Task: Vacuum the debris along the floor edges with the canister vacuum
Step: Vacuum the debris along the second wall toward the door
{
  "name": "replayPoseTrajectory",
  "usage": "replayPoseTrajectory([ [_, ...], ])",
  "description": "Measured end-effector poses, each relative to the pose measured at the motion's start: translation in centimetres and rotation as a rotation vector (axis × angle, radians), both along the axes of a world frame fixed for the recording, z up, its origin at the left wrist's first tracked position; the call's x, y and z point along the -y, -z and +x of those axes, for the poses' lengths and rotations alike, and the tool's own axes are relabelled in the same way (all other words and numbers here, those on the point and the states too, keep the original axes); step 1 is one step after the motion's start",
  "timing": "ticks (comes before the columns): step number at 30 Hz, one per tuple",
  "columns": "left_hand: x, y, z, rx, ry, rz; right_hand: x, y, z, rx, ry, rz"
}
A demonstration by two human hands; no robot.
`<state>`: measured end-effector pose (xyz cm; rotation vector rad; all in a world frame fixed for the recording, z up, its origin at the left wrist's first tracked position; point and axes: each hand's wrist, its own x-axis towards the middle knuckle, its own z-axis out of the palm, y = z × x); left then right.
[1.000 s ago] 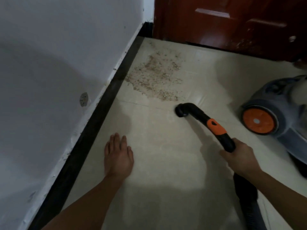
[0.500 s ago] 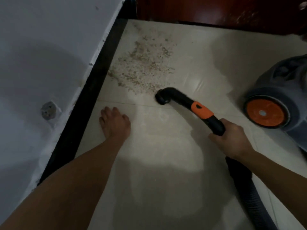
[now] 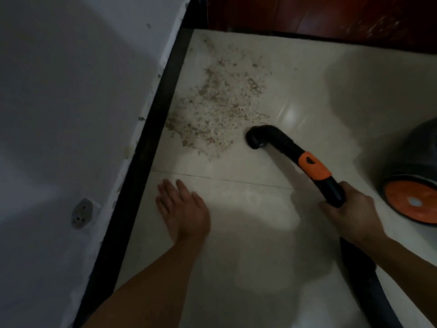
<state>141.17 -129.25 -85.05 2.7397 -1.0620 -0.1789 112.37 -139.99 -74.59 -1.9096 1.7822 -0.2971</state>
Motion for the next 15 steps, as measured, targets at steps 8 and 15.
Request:
replayPoseTrajectory([
  [8,0.2,-0.5,0.1,-0.006,0.008,0.017,1.9,-1.0,3.7,-0.051,-0.183,0.035],
  [15,0.0,-0.1,0.5,0.014,0.008,0.06,4.5,-0.3,5.6,-0.085,-0.397,0.088],
])
